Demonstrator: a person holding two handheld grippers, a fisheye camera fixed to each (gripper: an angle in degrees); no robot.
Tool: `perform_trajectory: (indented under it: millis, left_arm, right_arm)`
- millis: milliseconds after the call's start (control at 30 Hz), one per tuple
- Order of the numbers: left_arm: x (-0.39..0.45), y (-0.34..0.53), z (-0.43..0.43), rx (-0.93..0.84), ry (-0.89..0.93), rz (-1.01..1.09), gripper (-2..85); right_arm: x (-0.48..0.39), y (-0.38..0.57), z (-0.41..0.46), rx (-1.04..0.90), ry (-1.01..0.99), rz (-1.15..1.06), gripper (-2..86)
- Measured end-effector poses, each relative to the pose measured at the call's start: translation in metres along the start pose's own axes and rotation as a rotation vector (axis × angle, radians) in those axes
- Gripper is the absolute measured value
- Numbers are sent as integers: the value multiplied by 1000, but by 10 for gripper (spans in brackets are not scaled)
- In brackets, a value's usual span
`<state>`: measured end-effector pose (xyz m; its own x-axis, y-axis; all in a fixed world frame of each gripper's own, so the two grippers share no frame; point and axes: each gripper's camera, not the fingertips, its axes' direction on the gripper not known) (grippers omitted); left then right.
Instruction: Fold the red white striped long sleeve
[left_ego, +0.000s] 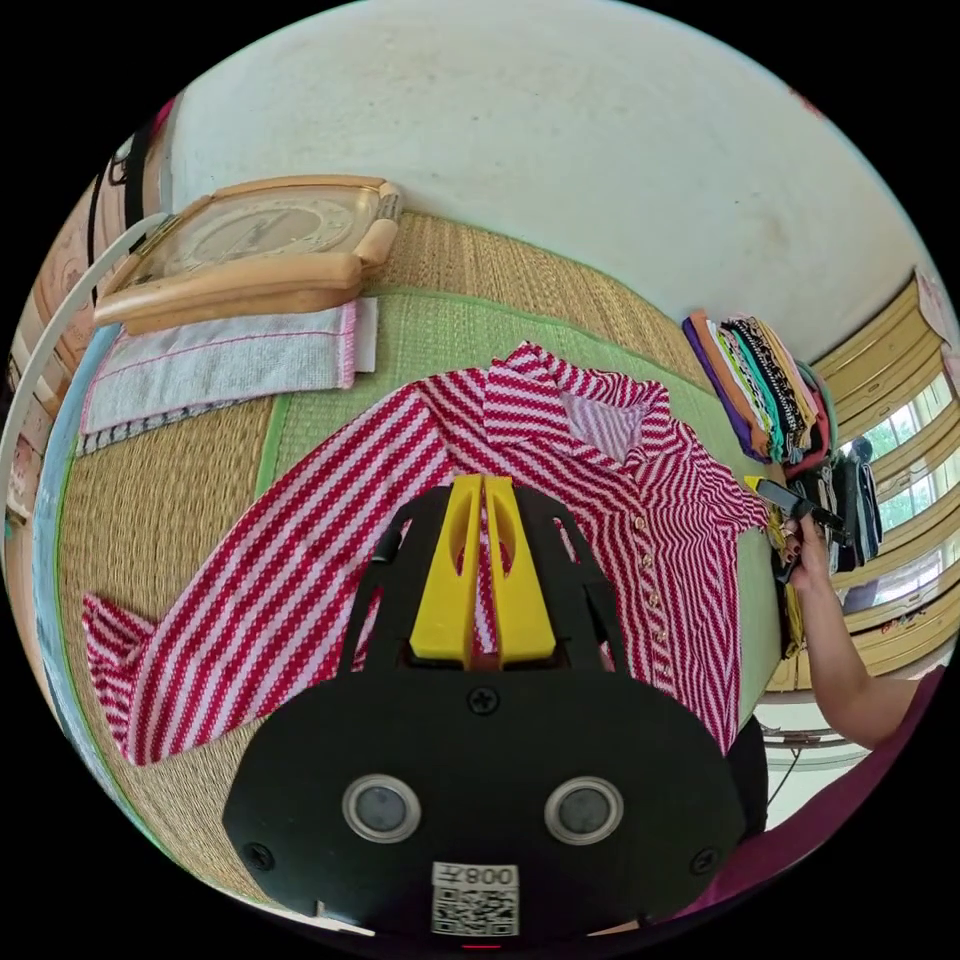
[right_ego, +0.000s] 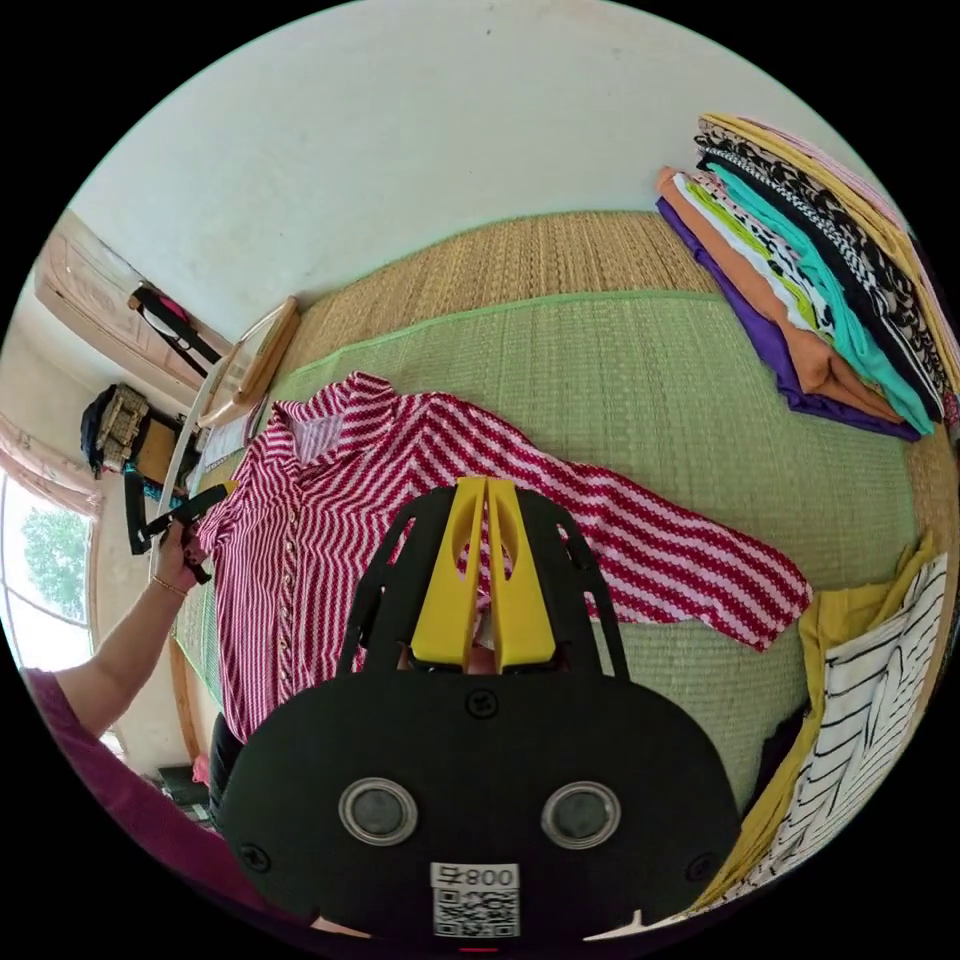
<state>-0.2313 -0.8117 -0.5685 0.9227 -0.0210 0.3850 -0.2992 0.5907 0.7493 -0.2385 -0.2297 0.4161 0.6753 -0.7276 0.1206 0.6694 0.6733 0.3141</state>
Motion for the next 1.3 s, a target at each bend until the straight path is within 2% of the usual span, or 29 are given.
perform_trajectory:
  millis: [133, 233, 300, 400, 567, 700, 800, 933, 1133, 1200, 1300]
  left_arm:
    - [19, -31, 24, -23, -10, 63, 2]
    - [26, -52, 42, -48, -18, 70, 3]
    - [27, -62, 47, -30, -15, 61, 4]
    - [30, -66, 42, -12, 12, 52, 9]
    - [42, -56, 12, 89, 98, 144, 47]
    - [47, -64, 9, 77, 52, 184, 72]
    - [46, -73, 22, -8, -14, 146, 44]
    - [50, -69, 15, -16, -1, 142, 12]
    - [58, -36, -56, 137, 122, 169, 4]
    - [62, -25, -84, 209, 125, 167, 3]
    - [66, -30, -90, 218, 130, 149, 3]
  right_arm:
    - [-40, -51, 46, -47, -19, -121, 1]
    - [-53, -78, 90, -143, 10, -156, 2]
    - [-53, -86, 98, -127, 9, -143, 3]
    - [-48, -91, 90, -103, -46, -109, 7]
    - [-67, -74, 62, -1, -75, -226, 56]
    - [-92, -82, 70, -36, -79, -326, 94]
    - [-110, -90, 87, -104, -23, -363, 79]
    - [-114, -90, 93, -147, -26, -364, 25]
    - [-112, -67, 12, -30, -198, -354, 8]
    - [-110, -67, -5, -24, -220, -338, 7]
    - [-101, -81, 0, -53, -218, -272, 7]
